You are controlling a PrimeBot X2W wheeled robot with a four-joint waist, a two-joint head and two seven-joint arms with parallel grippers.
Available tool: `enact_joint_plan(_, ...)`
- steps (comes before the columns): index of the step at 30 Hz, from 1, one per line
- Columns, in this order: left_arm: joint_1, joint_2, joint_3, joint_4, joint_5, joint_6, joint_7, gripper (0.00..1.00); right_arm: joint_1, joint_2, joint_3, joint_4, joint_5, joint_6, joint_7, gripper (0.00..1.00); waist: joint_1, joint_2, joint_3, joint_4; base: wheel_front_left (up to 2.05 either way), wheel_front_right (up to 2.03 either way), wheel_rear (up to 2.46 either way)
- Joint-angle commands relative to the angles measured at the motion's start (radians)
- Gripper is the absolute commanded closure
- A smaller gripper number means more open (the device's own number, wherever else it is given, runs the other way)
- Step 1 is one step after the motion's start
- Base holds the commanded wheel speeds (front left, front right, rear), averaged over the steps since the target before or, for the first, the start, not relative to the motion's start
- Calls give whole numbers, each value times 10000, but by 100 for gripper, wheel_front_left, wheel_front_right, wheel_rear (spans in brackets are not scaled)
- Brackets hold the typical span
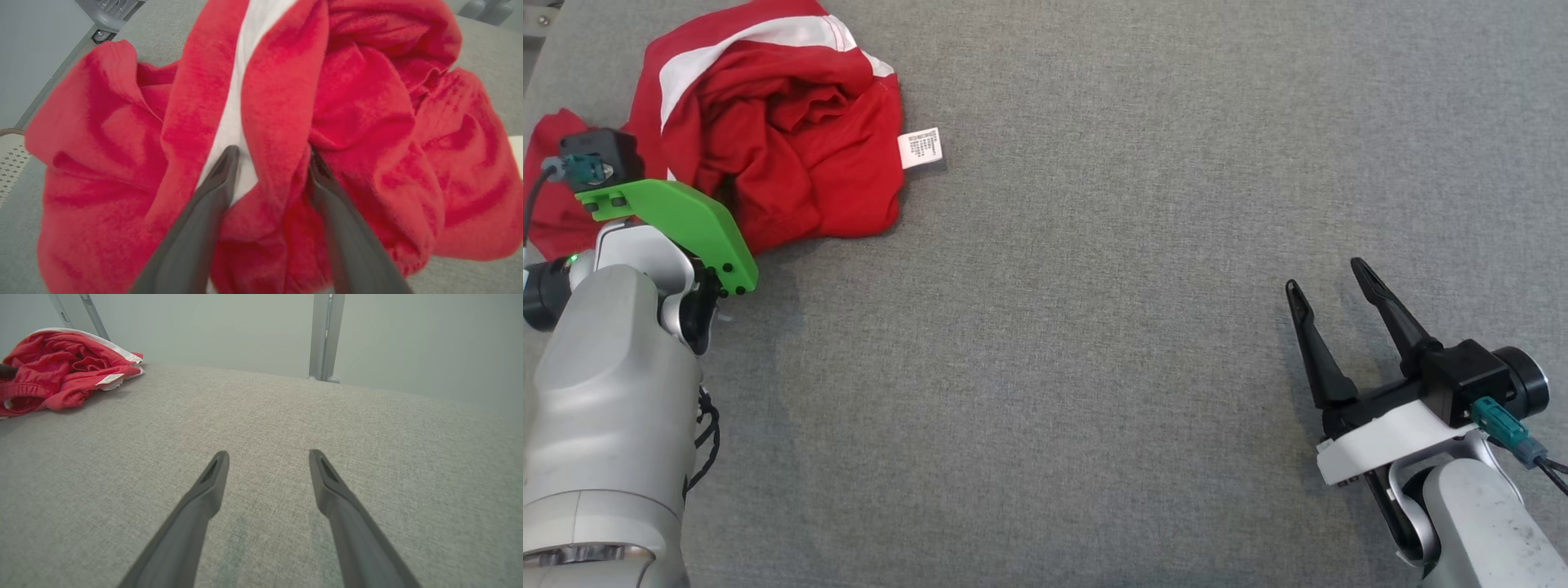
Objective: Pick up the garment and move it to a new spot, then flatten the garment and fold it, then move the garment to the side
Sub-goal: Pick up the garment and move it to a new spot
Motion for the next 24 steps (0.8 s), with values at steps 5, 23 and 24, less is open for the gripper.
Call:
enact_joint_plan(5,-353,158,-219,239,217,82,-227,100,97,54,-56,72,44,1,-35,0,-1,-1,-202,-47,0,0,0)
enact_joint_plan(23,-803,-464,62,-858,-703,-192,-2096,100,1021,760,-159,373,178,1,-35,0,-1,-1,-1970,-6,0,0,0)
enact_joint_plan(24,-795,-525,-25,-1028,-703,-206,-2093,100,1049,792,-181,371,191,1,-35,0,-1,-1,-2028,-59,0,0,0)
